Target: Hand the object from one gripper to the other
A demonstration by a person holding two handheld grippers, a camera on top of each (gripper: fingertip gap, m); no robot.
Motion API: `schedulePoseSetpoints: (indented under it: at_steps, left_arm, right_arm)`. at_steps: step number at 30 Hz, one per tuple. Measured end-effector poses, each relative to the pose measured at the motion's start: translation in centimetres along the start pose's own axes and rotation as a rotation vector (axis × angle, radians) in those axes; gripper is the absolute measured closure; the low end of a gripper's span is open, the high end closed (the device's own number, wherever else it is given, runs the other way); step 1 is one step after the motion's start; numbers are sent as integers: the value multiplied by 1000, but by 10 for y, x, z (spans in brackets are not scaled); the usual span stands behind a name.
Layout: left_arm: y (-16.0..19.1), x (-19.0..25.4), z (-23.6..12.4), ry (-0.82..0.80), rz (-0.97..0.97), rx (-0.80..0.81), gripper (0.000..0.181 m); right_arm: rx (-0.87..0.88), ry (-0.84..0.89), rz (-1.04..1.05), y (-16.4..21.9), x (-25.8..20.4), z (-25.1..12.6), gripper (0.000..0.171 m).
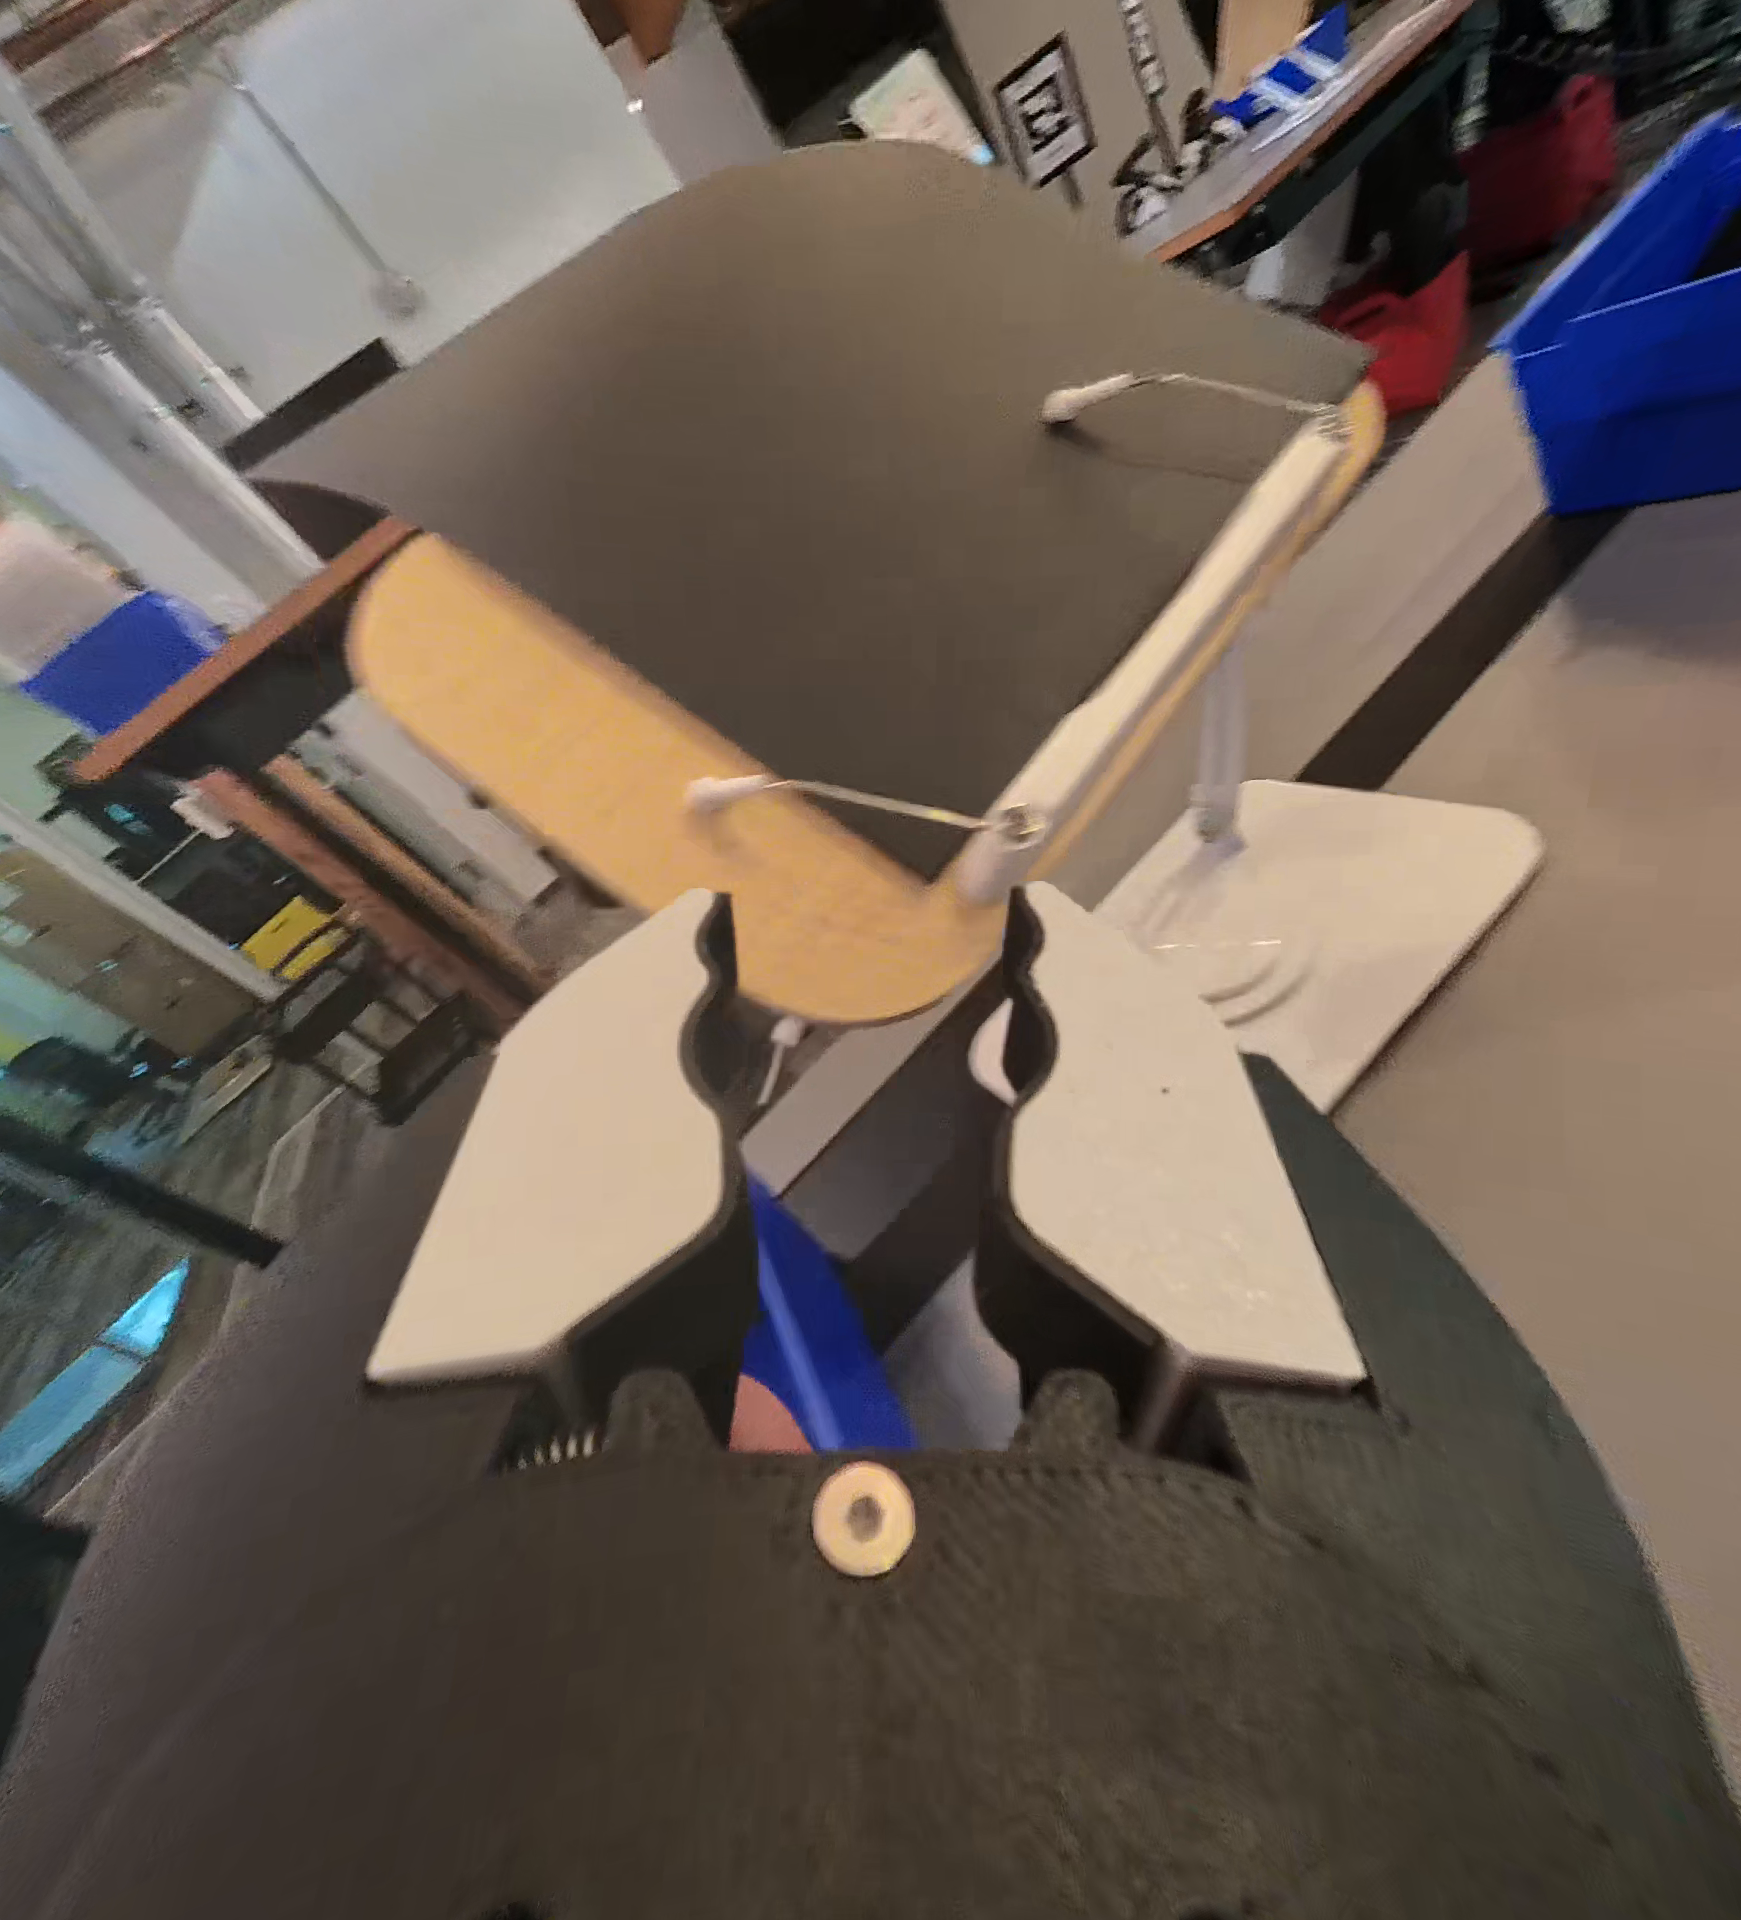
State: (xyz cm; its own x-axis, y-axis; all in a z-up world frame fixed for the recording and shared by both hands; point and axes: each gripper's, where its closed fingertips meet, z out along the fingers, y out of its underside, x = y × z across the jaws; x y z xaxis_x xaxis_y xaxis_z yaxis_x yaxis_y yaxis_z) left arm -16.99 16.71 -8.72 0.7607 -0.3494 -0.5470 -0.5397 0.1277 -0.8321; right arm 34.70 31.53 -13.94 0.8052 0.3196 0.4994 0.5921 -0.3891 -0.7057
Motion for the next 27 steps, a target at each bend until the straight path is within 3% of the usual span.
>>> schedulePoseSetpoints:
  at_steps: [3, 11, 16, 21, 27]
  left_arm:
    - [17, -42, -13, -105, 43, -68, 140]
    - [125, -103, -24, -161, 9, -357, 132]
    - [191, -92, -33, -17, 93, -574, 132]
    - [223, -57, -39, 187, 150, -699, 142]
    - [268, -49, -45, 238, 302, -875, 147]
  right_arm:
    - [127, 21, 23, -31, 0, -19, 110]
    - [260, 100, -70, -81, -18, -55, 121]
    - [328, 55, -91, -102, -44, -64, 124]
    - [324, 22, -144, -106, -67, -58, 125]
    - [325, -7, -183, -109, -85, -52, 126]
